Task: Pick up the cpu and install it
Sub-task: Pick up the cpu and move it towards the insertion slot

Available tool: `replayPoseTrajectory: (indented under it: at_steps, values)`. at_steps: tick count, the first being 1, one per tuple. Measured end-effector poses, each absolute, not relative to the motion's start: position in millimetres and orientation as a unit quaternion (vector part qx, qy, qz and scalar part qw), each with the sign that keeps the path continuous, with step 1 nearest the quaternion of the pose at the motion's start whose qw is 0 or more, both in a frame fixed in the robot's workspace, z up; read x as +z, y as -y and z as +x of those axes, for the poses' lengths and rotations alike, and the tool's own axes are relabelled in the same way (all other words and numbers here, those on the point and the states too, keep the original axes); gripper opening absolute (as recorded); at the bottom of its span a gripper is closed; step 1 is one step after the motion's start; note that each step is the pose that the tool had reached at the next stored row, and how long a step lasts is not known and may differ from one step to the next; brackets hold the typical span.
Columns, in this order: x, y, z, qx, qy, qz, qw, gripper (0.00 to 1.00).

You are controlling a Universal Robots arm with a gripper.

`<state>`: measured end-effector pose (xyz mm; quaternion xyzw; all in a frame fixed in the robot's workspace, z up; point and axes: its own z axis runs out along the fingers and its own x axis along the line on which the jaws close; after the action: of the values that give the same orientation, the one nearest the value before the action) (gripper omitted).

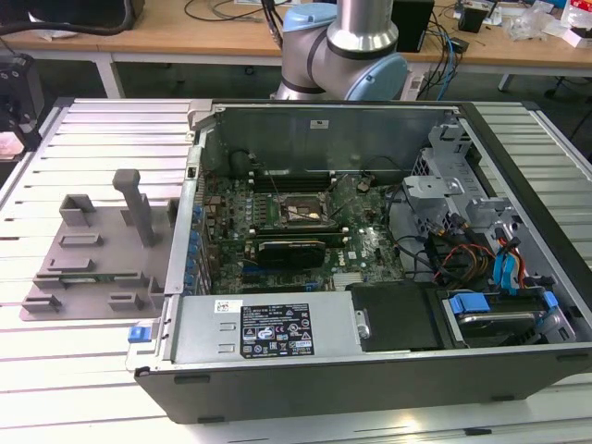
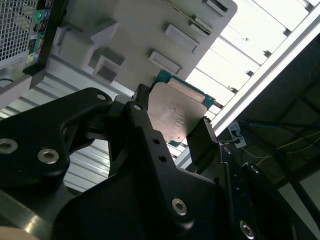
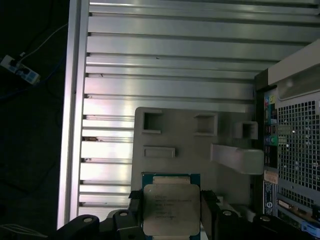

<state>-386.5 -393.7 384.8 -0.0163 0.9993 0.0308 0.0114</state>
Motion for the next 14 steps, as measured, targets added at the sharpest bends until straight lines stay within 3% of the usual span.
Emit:
replayPoseTrajectory:
  at_steps: [14]
  values:
    - [384.8,393.7,-352.1,0.031,-0.999,-0.016,0.011,0.55]
